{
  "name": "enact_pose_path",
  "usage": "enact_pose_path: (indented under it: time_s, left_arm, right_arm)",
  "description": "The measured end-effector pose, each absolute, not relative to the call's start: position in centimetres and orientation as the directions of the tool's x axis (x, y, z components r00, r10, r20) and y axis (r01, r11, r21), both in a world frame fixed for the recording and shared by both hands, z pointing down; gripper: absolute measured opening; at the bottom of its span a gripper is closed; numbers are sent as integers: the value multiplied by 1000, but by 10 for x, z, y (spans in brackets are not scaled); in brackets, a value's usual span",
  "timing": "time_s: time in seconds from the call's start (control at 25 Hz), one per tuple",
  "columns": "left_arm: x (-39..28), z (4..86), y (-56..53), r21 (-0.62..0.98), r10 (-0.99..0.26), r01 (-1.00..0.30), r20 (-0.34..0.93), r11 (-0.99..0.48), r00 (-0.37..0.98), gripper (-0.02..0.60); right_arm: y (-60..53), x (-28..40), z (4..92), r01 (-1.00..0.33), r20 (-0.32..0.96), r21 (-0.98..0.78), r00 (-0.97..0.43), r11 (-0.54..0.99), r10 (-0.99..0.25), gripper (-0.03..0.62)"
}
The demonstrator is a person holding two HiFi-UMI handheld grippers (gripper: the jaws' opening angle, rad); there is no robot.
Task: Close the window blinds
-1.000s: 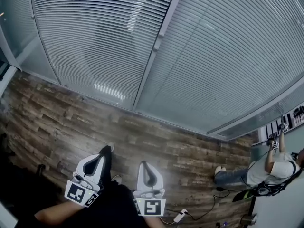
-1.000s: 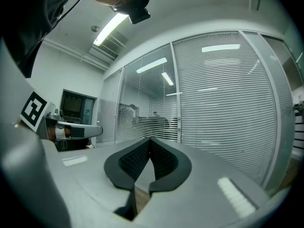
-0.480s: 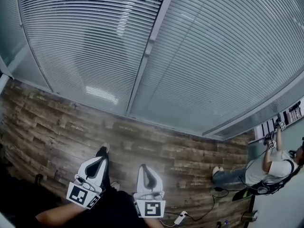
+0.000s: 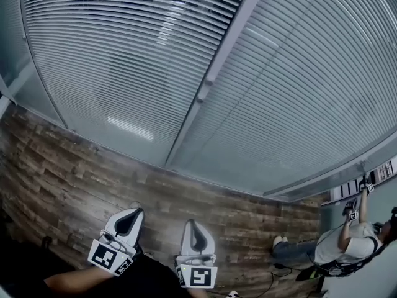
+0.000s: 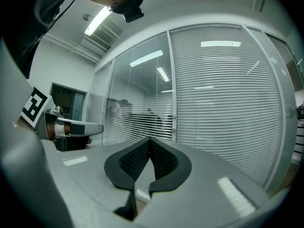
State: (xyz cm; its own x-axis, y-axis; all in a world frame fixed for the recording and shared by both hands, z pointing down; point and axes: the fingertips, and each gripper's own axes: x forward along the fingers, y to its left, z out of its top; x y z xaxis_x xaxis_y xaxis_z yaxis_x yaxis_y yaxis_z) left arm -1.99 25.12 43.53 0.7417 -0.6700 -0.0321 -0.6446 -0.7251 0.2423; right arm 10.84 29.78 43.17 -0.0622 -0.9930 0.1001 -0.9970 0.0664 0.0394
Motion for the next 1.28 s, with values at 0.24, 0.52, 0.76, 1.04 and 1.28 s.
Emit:
enact_pose_path:
  time_s: [0.24,0.52,0.76,1.04,1.28]
  left_arm:
    - [-13,429,195,228,-663,-636,-61,-737,746,-2]
    - [-2,431,141,274,-646,-612,-47,-742,762,-2]
    - [-10,425,99,257,-625,-596,-43,-760,779,-2]
    - [-15,419,64,255,-575,-544,-63,-800,816,-2]
    - [-39,410,64,240,-540,-507,-93,-828,837,-2]
  right_arm:
    - [238,125,400,-997,12,71,20,-19,-1000,2]
    - [180,118,385,-998,29,57,10,-8,-1000,2]
    - [147,83,369,-955,-144,279,-148,104,-978,2]
    - [101,88,377,-997,55,67,48,-44,-997,2]
    - [90,57,378,-995,40,86,49,-46,-998,2]
